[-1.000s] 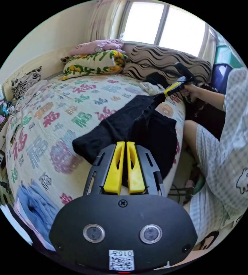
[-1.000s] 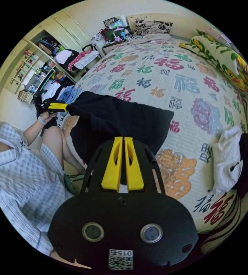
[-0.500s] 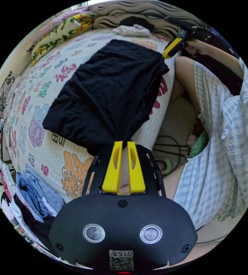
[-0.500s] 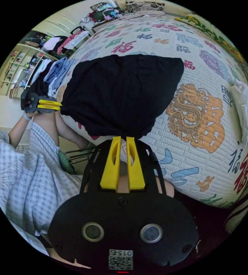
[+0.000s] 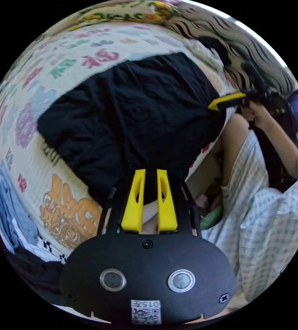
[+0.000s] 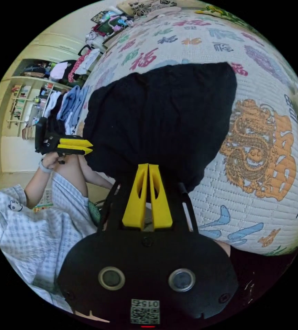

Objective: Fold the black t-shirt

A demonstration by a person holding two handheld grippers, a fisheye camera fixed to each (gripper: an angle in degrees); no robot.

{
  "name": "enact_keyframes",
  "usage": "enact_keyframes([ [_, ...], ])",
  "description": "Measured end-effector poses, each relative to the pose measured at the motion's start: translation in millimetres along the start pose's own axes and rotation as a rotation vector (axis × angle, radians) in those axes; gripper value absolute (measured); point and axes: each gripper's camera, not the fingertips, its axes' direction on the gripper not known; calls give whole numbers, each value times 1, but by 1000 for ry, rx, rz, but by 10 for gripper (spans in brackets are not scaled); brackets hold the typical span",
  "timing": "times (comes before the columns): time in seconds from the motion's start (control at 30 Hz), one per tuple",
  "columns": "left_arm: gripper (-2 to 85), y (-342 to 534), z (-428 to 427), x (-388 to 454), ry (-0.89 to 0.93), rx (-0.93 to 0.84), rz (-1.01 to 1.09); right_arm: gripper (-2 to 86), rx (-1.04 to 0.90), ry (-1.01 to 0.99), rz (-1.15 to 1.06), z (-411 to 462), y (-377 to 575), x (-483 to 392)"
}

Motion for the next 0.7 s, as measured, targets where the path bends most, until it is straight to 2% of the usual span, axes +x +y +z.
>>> enact_keyframes([
  [0.07,65,20,-40,-40,19,190,-147,37,149,8,43,-43,1,17],
  [0.17,80,41,-73,-112,68,381,-403,73,293,-1,157,-85,-13,53],
  [0.27,102,40,-71,-175,150,419,-585,94,315,-24,267,-97,-40,88],
  [0.4,97,26,-58,-211,225,401,-613,89,240,-53,340,-91,-70,112],
  [0.53,15,22,-44,-233,286,398,-609,11,153,58,285,-86,-87,113],
  [0.6,5,33,-50,-241,259,434,-637,1,164,156,272,-94,-85,112],
  [0.7,3,57,-57,-255,189,464,-687,-3,242,138,365,-112,-70,132],
])
